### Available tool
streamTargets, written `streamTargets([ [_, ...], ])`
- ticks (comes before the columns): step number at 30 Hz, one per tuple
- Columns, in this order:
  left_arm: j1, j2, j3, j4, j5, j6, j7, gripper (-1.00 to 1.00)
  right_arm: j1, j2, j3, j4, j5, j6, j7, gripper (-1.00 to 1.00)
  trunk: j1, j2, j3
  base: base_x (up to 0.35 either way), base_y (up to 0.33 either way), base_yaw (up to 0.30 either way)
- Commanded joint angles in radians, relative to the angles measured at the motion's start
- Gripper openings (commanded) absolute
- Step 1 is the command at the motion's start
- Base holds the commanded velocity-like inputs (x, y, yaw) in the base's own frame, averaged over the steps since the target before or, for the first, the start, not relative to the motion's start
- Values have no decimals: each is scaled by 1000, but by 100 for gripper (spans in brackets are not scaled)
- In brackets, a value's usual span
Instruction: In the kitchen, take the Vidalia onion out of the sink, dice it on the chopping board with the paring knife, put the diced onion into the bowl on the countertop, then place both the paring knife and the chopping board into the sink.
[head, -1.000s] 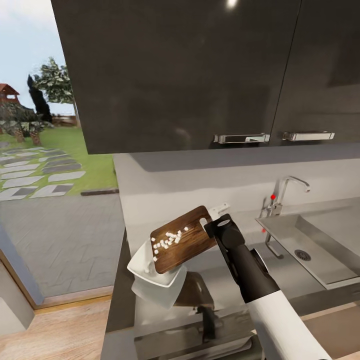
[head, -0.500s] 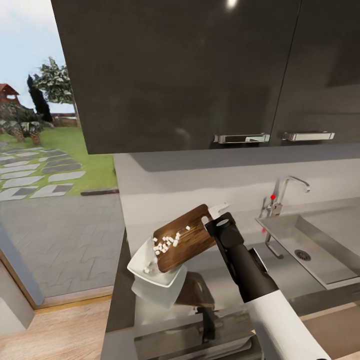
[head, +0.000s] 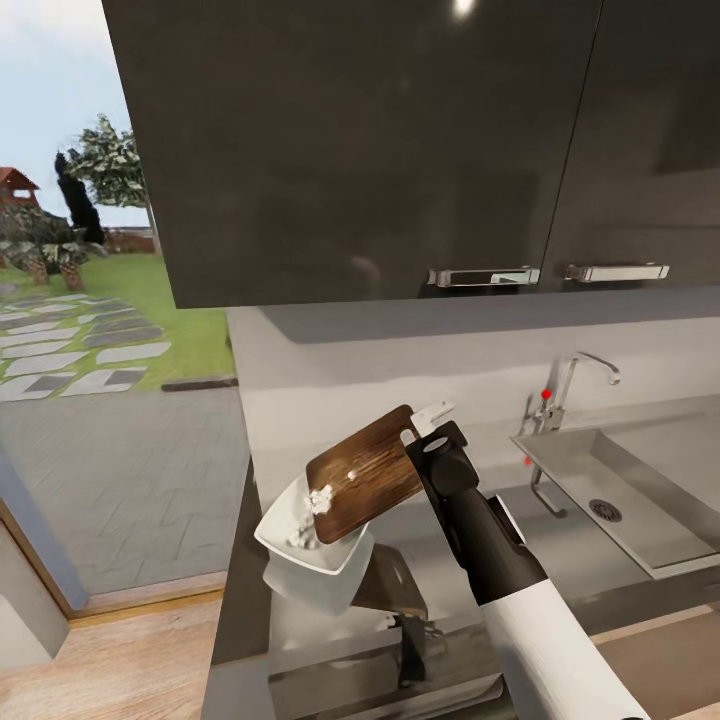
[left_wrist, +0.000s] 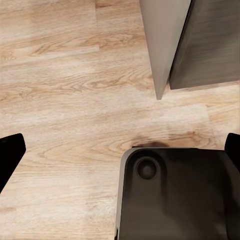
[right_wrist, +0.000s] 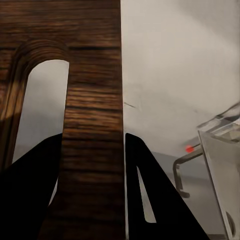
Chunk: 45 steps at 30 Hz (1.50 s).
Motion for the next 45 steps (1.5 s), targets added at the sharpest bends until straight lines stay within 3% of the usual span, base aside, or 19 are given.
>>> streamTargets([
  [1, 0, 1, -9, -2, 10, -1, 3, 100, -1, 0, 0, -1, 11, 4, 9, -100, 0, -2, -2, 0, 0, 0],
  [40, 0, 1, -9, -2, 9, -1, 3, 100, -1, 0, 1, -21, 10, 5, 12, -100, 0, -2, -2, 0, 0, 0],
  [45, 0, 1, -9, -1, 10, -1, 3, 100, -1, 0, -15, -77, -16, 1, 73, -100, 0, -2, -2, 0, 0, 0],
])
